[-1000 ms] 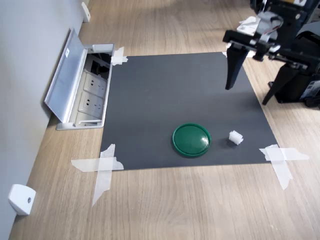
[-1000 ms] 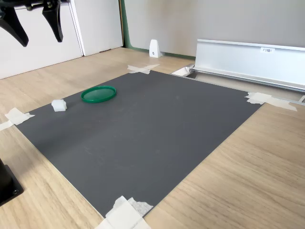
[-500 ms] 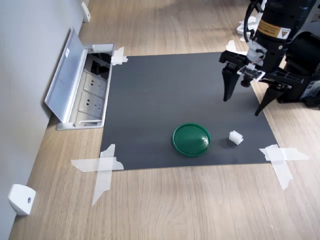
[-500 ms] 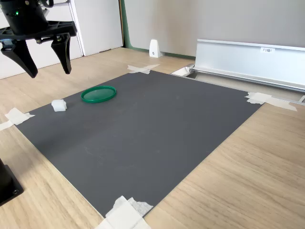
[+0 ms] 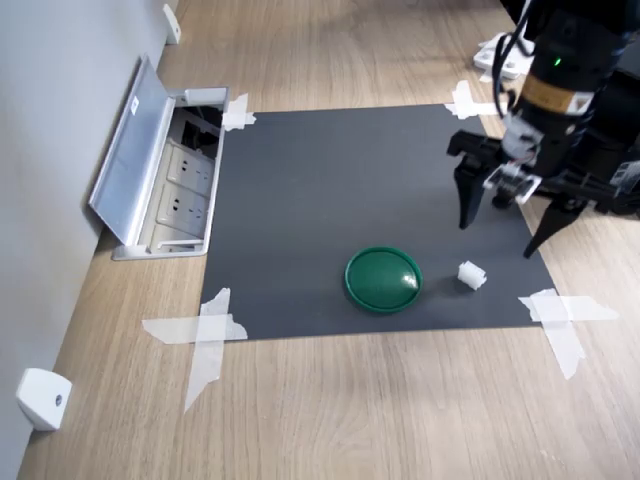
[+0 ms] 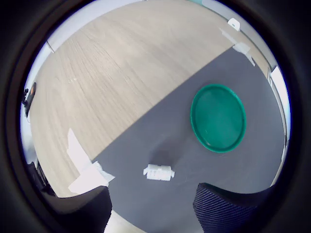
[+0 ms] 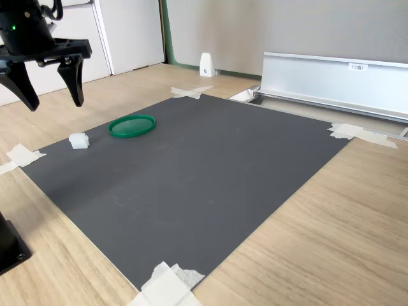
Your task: Grasp a white terminal and put it on the green lid.
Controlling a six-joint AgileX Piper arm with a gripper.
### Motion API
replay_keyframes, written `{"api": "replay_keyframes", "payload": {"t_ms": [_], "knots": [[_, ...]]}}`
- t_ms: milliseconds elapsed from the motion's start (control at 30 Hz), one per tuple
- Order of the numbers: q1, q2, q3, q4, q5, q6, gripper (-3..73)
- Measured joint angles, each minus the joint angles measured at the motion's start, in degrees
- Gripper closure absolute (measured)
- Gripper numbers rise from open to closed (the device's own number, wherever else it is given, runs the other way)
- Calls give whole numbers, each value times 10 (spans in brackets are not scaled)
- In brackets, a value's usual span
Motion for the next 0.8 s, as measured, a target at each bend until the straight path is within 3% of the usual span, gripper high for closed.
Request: {"api": "replay_keyframes", "payload": {"t_ms": [800], "knots": [[0, 82, 39, -5, -93, -24, -16]]}}
